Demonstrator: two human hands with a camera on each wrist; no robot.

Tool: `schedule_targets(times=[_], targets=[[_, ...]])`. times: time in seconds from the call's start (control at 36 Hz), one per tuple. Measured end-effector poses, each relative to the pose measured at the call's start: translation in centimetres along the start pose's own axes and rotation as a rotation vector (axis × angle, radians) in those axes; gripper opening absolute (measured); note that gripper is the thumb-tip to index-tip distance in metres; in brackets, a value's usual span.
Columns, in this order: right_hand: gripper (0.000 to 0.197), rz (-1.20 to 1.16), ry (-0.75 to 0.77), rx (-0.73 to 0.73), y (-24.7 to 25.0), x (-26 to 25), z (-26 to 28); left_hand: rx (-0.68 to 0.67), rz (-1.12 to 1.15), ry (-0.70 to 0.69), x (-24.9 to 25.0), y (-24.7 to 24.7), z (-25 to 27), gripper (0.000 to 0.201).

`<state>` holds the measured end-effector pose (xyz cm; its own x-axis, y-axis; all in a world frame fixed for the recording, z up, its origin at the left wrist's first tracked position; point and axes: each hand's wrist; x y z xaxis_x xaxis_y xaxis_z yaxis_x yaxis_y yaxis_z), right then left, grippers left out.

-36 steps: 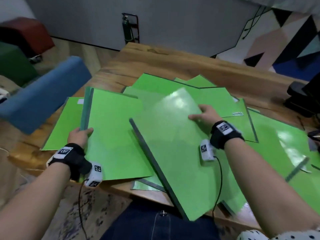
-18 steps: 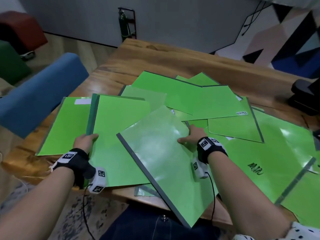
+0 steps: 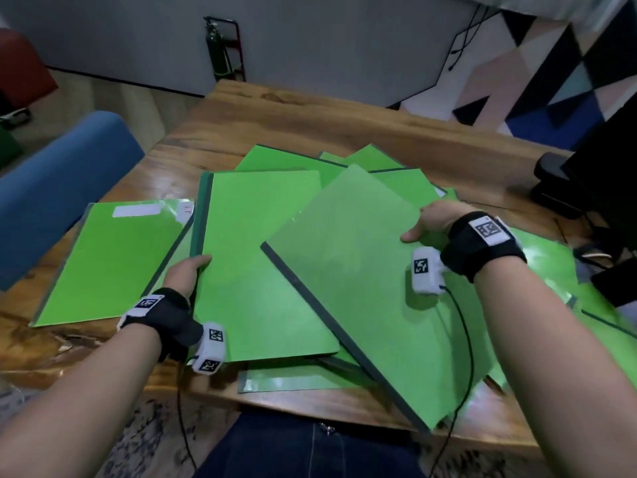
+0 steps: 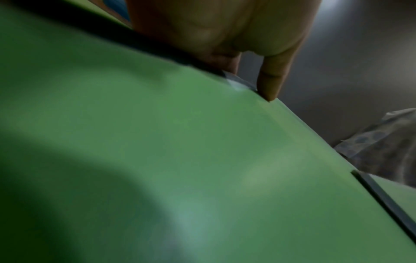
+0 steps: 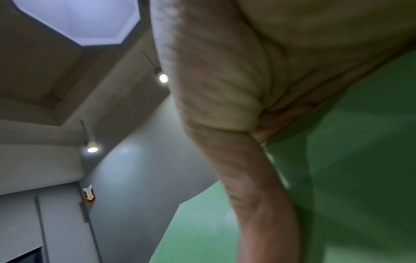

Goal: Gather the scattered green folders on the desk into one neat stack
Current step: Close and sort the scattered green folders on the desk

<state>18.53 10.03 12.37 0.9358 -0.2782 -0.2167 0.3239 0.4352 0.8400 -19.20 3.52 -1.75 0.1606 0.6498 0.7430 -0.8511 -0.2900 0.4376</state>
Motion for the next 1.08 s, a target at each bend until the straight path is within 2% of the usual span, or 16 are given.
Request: schedule_targets(times=[0.08, 0.19, 0.33, 0.5, 0.58, 0.64, 0.69, 0.75, 0.81, 0.86, 0.92, 1.0, 1.03, 1.08], targets=[[0.062, -0.091, -0.029, 0.099, 3.8, 2.0, 1.1, -0.02, 0.055, 0.014, 0.3, -2.1, 0.2, 0.059], [0.051, -0.162, -0.019, 0.234, 8.5, 4.4, 3.2, -0.06, 0.078, 0.015, 1.8, -4.9, 2.5, 0.042], [0.054, -0.293, 0.035, 0.433, 13.8, 6.9, 5.5, -0.062, 0.125, 0.009, 2.2, -8.2, 3.8, 0.048], [0.047, -0.508, 0.147, 0.582, 17.1, 8.6, 7.3, -0.03, 0.084, 0.021, 2.6, -10.0, 4.7, 0.049], [0.034, -0.736, 0.239, 0.655, 17.1, 9.4, 7.5, -0.009, -0.045, -0.025, 3.0, -11.0, 5.0, 0.04], [0.034, -0.951, 0.287, 0.684, 16.5, 9.9, 6.9, -0.026, -0.19, -0.078, 3.0, -11.8, 5.5, 0.03], [0.035, -1.153, 0.305, 0.7, 15.3, 10.4, 5.9, -0.035, -0.274, -0.102, 2.7, -12.5, 5.9, 0.032], [0.026, -1.279, 0.281, 0.68, 13.3, 10.9, 4.6, -0.067, -0.329, -0.098, 2.3, -13.0, 6.3, 0.036], [0.02, -1.291, 0.184, 0.605, 10.2, 11.8, 3.0, -0.119, -0.376, -0.079, 2.2, -13.2, 6.4, 0.037], [0.03, -1.279, 0.029, 0.466, 6.1, 13.3, 0.7, -0.166, -0.424, -0.059, 2.1, -13.2, 6.2, 0.039], [0.046, -1.124, -0.156, 0.355, 2.1, 14.7, -1.7, -0.187, -0.451, -0.032, 2.2, -12.9, 6.0, 0.04], [0.061, -0.632, -0.275, 0.171, -3.0, 16.2, -3.3, -0.22, -0.481, 0.029, 1.9, -12.6, 5.7, 0.04], [0.061, -0.559, -0.286, 0.106, -4.3, 16.6, -3.4, -0.222, -0.485, 0.046, 1.6, -12.6, 5.7, 0.041], [0.055, -0.568, -0.307, 0.025, -6.3, 17.3, -3.6, -0.226, -0.467, 0.096, 1.4, -12.6, 6.2, 0.045]])
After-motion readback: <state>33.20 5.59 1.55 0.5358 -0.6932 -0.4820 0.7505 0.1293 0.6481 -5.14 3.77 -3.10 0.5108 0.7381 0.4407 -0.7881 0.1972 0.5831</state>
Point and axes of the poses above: each hand's wrist, its own z-axis away from the middle knuckle, its own y-axis out of the back of the hand, x = y × z, and after that the axes turned 12 degrees about -z, right-handed
